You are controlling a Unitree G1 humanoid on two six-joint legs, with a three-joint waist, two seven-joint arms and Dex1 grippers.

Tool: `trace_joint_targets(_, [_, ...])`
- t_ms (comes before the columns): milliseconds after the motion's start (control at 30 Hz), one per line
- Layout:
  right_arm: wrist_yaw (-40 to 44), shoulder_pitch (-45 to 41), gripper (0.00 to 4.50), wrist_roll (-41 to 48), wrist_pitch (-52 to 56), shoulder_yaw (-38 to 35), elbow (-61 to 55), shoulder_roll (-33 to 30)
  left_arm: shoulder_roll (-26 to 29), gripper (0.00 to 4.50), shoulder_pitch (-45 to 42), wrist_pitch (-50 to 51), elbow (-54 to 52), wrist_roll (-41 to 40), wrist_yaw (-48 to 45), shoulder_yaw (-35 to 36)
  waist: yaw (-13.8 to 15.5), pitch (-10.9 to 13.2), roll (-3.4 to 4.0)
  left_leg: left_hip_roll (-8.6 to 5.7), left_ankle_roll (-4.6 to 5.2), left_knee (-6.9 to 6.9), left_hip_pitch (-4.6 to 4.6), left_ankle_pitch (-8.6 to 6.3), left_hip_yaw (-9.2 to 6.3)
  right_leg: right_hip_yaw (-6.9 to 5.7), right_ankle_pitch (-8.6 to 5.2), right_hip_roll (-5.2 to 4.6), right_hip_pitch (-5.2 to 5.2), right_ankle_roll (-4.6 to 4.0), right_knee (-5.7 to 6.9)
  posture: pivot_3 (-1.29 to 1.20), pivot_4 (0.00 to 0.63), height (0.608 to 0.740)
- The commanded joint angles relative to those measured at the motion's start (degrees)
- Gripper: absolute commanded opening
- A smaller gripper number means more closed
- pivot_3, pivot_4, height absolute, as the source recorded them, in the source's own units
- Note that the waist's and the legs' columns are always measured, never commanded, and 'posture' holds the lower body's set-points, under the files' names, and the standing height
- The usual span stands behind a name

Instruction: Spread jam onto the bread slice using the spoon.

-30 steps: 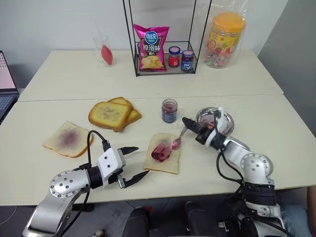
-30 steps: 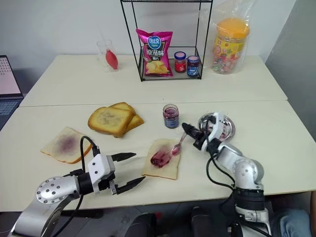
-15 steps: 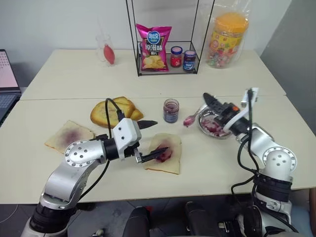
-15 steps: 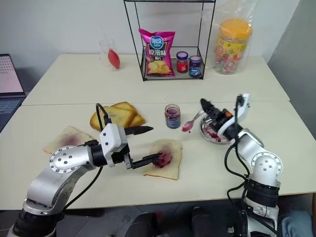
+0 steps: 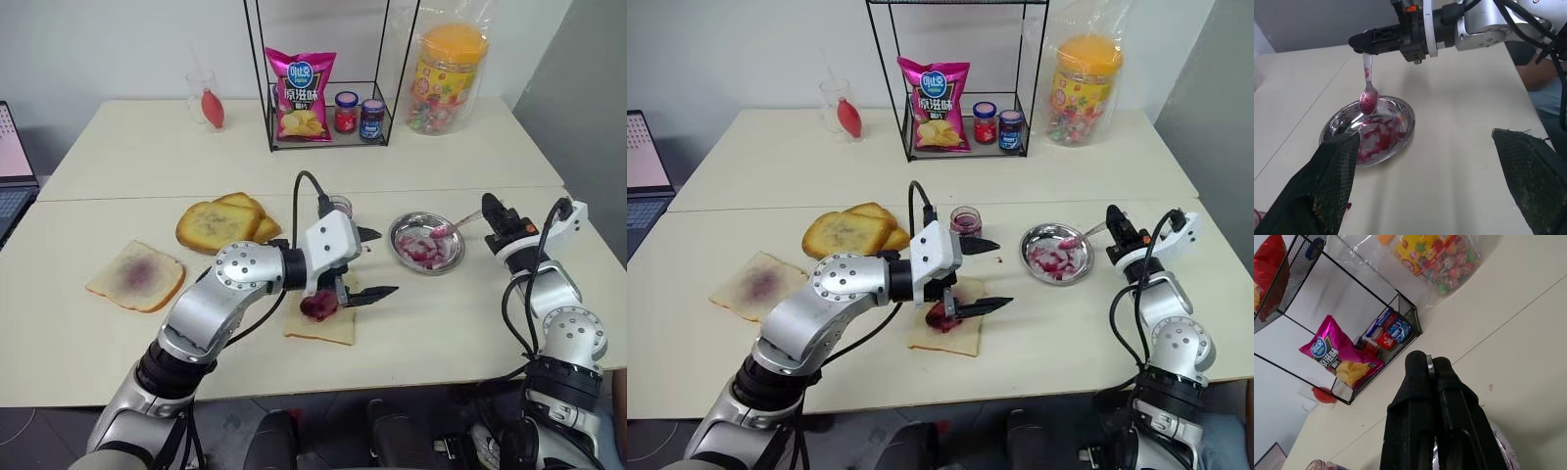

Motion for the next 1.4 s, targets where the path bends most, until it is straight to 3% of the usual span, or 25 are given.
trace_joint_targets(33, [3.60,-0.88,0.00,-3.84,-6.33,0.41,4.47,0.52,-2.52,4.50,-1.78,-1.27,1.19,1.05,0.39,-1.27,0.10,0.00,0.00,-0.01,0.00,0.01,0.00,0.00,0.00,0.00,0.00,-0.01,0.01,0.00,-0.01,0.00,0.150,0.740])
trace_joint_targets(200, [4.72,-0.82,0.00,-7.28,-9.60,0.90,9.84,0.55,-3.42,4.50,-1.53,-2.07,2.16,1.99,-0.28,-1.93,0.13,-0.02,0.08,-0.01,0.00,0.01,0.01,0.00,0.01,0.01,0.03,-0.01,0.00,-0.04,0.03,0.00,0.150,0.740])
trace_joint_targets(667, [4.67,-0.13,3.04,-8.14,-9.26,0.83,7.87,-0.07,-4.94,4.50,-2.16,-3.21,4.02,3.29,-0.12,-1.81,0.20,-0.06,0.17,-0.01,0.00,0.01,0.01,0.01,0.00,0.01,0.03,-0.01,0.01,-0.04,0.03,0.00,0.150,0.740])
trace_joint_targets(867, [5.93,0.51,4.44,-13.58,-12.00,3.90,6.86,-1.60,-5.42,4.50,-1.72,-3.45,4.01,3.67,0.36,-1.50,0.20,-0.08,0.19,-0.01,0.00,0.01,0.02,0.01,0.00,0.01,0.03,-0.01,0.01,-0.04,0.03,0.00,0.150,0.740])
trace_joint_targets(1167, [6.94,0.36,4.49,-26.57,-23.21,7.54,3.31,-6.80,-2.82,4.50,-0.21,-2.89,2.11,3.42,2.35,3.81,0.20,-0.07,0.23,-0.02,0.00,0.01,0.02,0.01,0.02,0.04,0.02,-0.01,0.00,-0.03,0.03,0.00,0.150,0.740])
trace_joint_targets(1400, [13.39,3.56,4.49,-21.65,-14.37,7.93,-8.26,-13.86,7.80,4.50,4.10,-1.86,-0.90,4.53,1.80,11.67,0.25,-0.08,0.25,0.02,0.00,0.00,0.05,0.01,-0.03,-0.01,0.01,0.01,0.03,-0.02,0.04,0.00,0.150,0.740])
